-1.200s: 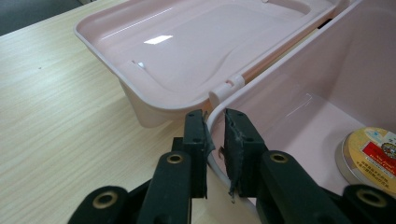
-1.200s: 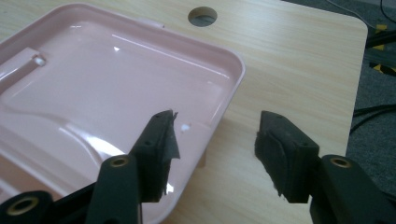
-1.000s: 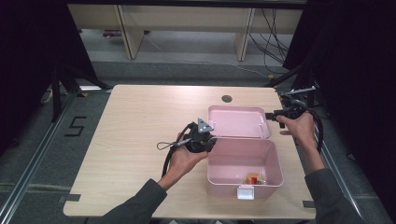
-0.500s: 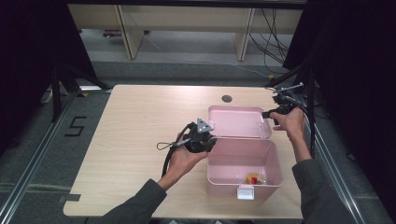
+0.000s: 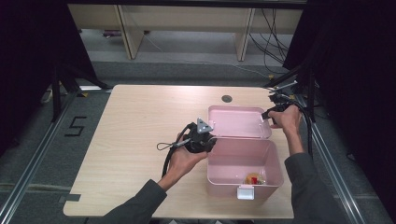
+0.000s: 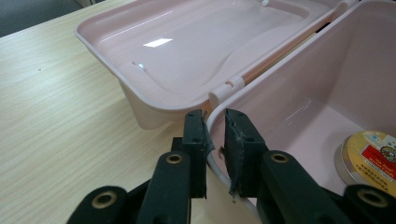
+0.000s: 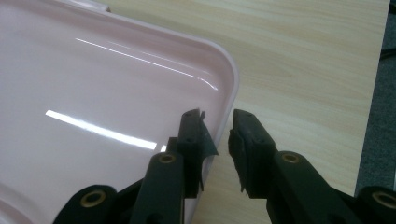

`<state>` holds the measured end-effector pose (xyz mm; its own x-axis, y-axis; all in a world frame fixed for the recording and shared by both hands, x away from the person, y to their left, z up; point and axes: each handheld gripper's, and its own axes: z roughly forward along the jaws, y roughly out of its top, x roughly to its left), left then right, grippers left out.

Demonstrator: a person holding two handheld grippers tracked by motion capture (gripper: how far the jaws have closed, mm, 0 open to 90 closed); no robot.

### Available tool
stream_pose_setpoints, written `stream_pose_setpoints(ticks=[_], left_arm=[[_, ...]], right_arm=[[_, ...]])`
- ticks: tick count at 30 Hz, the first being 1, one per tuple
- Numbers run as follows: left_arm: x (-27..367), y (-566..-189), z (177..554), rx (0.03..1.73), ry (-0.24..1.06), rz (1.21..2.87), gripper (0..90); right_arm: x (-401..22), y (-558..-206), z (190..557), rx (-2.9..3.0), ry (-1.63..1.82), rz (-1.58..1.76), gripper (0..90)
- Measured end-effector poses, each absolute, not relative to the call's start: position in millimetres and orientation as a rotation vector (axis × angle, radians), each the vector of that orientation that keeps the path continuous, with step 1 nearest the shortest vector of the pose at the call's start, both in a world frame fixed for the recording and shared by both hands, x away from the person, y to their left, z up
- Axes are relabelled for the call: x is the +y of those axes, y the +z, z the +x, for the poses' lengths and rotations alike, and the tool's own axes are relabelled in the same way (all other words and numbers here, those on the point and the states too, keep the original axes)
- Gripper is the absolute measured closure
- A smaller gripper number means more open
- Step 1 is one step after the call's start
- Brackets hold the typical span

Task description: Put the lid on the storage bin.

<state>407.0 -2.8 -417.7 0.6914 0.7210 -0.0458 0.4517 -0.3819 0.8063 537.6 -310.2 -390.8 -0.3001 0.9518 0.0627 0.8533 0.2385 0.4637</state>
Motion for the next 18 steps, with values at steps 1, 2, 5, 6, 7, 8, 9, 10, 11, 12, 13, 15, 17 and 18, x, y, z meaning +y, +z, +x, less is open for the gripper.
stream_pose_setpoints(ticks=[1,2,5,6,7,8,9,10,11,12,13,15,17,18], left_arm=[[-3,-418,407,0.900,0.396,2.041,78.4],[-3,-418,407,0.899,0.393,2.040,78.3],[-3,-418,407,0.897,0.396,2.039,78.4],[-2,-418,407,0.896,0.396,2.041,78.3],[-2,-418,407,0.896,0.394,2.039,78.3],[-2,-418,407,0.896,0.393,2.039,78.3],[-2,-418,407,0.895,0.393,2.039,78.3],[-2,-418,407,0.895,0.393,2.039,78.3],[-2,-418,407,0.895,0.395,2.040,78.3],[-2,-418,407,0.893,0.396,2.040,78.3],[-2,-418,407,0.892,0.397,2.041,78.3],[-2,-418,407,0.890,0.399,2.036,78.3],[-2,-419,407,0.887,0.399,2.036,78.3],[-2,-419,407,0.885,0.396,2.034,78.3]], right_arm=[[-308,-392,538,2.262,0.621,1.732,74.2],[-310,-393,539,2.284,0.594,1.706,74.4],[-307,-395,541,2.268,0.595,1.729,75.0],[-306,-395,542,2.266,0.582,1.733,75.1],[-305,-397,542,2.262,0.581,1.730,75.6],[-304,-397,542,2.260,0.588,1.749,76.3],[-304,-396,543,2.271,0.568,1.744,77.5],[-304,-396,543,2.271,0.568,1.744,77.5],[-301,-396,543,2.267,0.564,1.749,79.6],[-301,-396,543,2.260,0.556,1.736,80.0],[-301,-397,544,2.260,0.551,1.722,80.6],[-299,-394,544,2.239,0.551,1.768,81.3],[-298,-393,544,2.242,0.529,1.777,81.8],[-296,-392,543,2.220,0.530,1.799,82.0]])
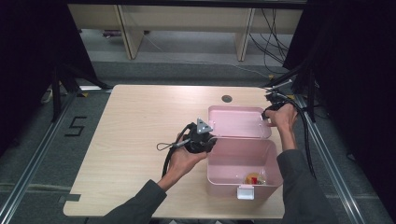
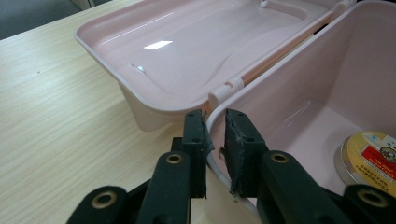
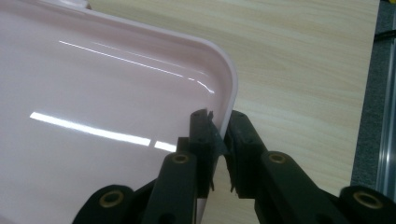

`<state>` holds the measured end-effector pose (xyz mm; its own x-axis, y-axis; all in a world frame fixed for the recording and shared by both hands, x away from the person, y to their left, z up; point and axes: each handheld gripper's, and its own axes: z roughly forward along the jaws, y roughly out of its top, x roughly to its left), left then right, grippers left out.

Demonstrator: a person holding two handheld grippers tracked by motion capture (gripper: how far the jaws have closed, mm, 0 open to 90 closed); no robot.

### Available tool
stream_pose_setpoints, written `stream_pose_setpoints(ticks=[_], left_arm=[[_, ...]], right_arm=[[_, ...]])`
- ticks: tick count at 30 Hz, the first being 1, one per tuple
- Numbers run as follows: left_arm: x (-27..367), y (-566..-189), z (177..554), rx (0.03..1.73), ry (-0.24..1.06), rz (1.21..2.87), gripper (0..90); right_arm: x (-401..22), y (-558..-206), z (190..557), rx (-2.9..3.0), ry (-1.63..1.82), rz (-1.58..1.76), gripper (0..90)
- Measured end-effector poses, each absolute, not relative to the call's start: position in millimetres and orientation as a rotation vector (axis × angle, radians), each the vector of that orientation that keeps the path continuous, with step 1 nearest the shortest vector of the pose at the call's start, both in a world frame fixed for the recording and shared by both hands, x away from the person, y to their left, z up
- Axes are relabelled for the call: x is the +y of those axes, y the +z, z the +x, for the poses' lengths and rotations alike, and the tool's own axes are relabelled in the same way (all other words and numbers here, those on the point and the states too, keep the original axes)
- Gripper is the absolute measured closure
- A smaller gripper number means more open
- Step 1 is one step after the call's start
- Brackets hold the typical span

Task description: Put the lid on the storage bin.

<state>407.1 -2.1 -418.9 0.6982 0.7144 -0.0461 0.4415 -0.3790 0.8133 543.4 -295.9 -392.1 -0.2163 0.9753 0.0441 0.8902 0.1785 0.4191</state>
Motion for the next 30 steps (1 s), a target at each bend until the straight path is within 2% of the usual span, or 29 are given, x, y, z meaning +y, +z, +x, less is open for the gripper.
stream_pose_setpoints(ticks=[14,30], left_arm=[[-3,-419,406,0.886,0.405,2.029,78.2],[-4,-420,406,0.891,0.413,2.015,78.0]], right_arm=[[-294,-378,541,2.180,0.553,1.738,84.9],[-303,-347,523,2.084,0.804,1.619,86.4]])
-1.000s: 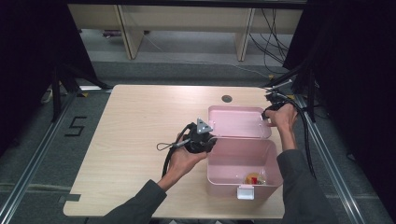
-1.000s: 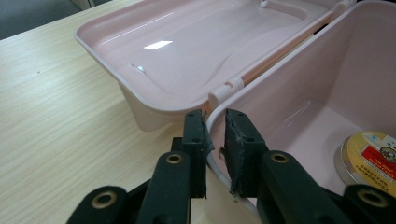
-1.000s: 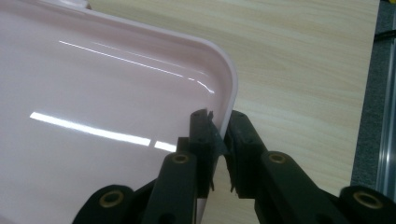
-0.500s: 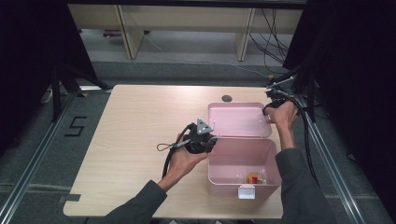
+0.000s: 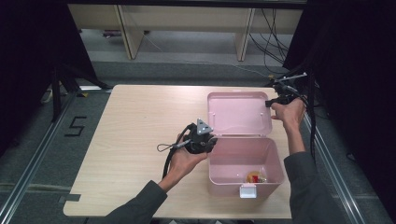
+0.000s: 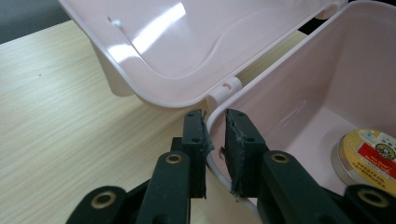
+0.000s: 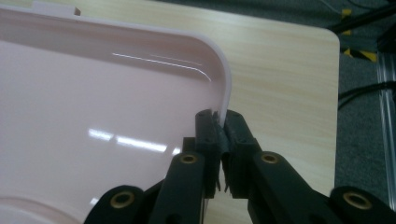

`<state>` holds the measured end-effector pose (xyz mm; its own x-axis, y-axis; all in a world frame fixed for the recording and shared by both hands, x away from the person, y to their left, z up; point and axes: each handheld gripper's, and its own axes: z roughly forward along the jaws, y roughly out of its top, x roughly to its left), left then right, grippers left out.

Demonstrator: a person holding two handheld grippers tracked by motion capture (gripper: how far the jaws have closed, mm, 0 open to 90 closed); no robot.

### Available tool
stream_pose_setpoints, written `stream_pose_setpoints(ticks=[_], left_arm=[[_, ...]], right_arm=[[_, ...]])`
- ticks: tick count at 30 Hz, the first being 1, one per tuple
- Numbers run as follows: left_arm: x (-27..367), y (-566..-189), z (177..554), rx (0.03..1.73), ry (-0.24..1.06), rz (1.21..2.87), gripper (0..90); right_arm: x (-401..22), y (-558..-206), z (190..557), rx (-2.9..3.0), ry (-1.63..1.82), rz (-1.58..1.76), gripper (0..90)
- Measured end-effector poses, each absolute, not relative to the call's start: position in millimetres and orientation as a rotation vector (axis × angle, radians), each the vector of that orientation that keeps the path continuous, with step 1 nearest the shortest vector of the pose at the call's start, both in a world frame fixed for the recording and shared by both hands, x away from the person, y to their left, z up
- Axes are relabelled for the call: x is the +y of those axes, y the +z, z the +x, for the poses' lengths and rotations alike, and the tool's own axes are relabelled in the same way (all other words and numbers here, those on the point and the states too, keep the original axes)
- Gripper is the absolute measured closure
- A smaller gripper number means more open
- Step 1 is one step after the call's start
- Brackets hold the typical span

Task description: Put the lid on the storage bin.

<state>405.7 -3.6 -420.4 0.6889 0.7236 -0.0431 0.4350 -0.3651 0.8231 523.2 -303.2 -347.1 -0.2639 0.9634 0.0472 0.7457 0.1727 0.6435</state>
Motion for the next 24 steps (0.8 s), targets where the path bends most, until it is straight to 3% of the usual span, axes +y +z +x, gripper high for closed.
stream_pose_setpoints(ticks=[24], left_arm=[[-2,-423,404,0.910,0.422,1.978,77.4]], right_arm=[[-312,-311,466,1.987,1.090,1.414,88.2]])
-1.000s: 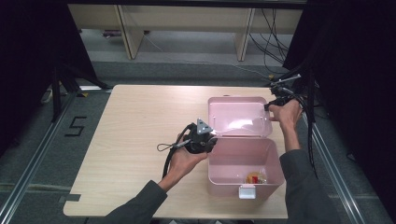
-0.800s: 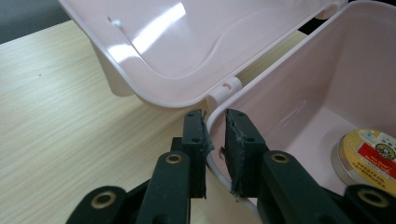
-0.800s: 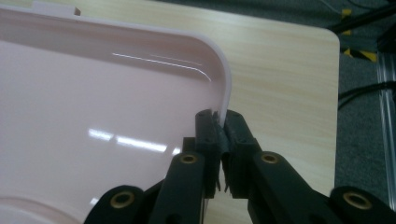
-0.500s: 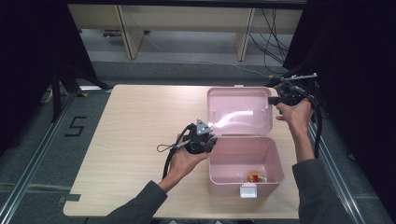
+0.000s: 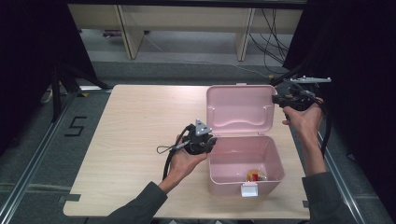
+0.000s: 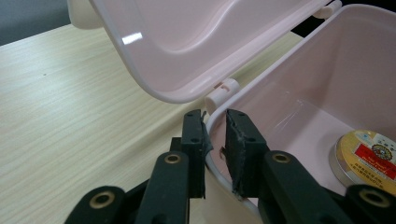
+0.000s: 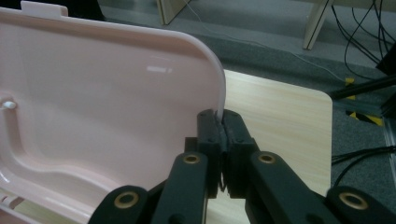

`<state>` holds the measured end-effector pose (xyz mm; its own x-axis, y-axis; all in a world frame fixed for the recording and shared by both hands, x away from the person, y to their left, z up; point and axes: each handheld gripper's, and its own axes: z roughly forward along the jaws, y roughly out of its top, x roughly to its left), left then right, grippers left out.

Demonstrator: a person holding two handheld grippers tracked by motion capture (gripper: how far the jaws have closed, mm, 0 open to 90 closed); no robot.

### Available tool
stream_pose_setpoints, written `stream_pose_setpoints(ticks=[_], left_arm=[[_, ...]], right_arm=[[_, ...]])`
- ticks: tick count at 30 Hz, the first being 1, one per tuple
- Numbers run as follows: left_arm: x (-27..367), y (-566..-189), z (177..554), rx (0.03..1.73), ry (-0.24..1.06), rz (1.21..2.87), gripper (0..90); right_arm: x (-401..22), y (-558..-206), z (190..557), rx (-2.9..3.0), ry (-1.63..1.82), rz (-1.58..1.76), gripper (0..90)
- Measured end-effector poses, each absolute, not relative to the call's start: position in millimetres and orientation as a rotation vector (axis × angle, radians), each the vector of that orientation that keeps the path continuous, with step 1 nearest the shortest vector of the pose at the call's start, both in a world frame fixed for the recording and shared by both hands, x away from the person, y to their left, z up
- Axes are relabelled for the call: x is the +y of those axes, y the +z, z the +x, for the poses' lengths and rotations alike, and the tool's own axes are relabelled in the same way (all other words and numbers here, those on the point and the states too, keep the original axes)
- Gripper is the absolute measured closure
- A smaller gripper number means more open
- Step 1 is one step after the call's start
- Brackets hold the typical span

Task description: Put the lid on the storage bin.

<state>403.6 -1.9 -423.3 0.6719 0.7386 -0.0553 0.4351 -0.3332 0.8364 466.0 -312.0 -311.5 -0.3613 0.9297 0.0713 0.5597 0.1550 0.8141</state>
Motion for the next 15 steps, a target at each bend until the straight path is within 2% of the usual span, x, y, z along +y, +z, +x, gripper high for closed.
stream_pose_setpoints(ticks=[15], left_arm=[[-1,-426,403,0.914,0.420,1.957,76.6]], right_arm=[[-320,-310,430,1.926,1.162,1.270,89.1]])
